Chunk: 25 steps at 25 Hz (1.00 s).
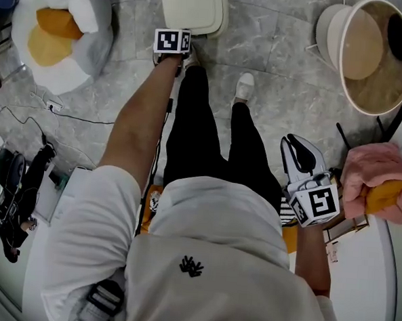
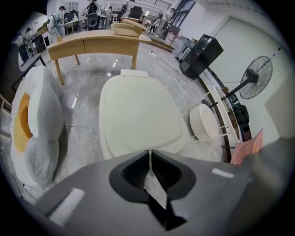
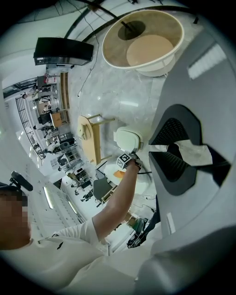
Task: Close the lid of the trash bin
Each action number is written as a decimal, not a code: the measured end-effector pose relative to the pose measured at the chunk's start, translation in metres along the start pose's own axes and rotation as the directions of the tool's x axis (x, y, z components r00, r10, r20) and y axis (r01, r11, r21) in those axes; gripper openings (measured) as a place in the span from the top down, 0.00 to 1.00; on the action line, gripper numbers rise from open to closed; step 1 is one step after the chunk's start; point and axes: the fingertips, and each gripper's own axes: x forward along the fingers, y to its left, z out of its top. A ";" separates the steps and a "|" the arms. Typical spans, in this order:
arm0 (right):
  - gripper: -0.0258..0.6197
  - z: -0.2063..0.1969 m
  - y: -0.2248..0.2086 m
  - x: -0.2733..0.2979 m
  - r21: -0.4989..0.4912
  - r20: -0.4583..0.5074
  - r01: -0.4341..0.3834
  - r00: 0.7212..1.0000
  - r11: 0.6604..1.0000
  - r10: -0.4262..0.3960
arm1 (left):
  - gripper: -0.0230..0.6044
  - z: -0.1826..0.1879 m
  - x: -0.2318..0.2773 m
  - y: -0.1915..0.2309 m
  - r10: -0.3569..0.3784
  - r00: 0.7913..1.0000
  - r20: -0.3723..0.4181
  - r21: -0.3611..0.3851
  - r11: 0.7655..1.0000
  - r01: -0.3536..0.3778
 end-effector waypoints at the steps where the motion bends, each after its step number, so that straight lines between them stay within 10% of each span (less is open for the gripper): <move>1: 0.89 -0.001 0.000 0.001 0.001 -0.004 0.001 1.000 1.000 -0.001 | 0.87 -0.001 0.002 0.000 0.001 1.000 -0.004 0.001 1.000 -0.001; 25: 0.89 0.015 0.008 0.009 -0.050 0.001 -0.032 0.999 0.998 0.032 | 0.87 0.010 -0.005 -0.007 -0.002 1.000 0.027 0.012 1.000 0.002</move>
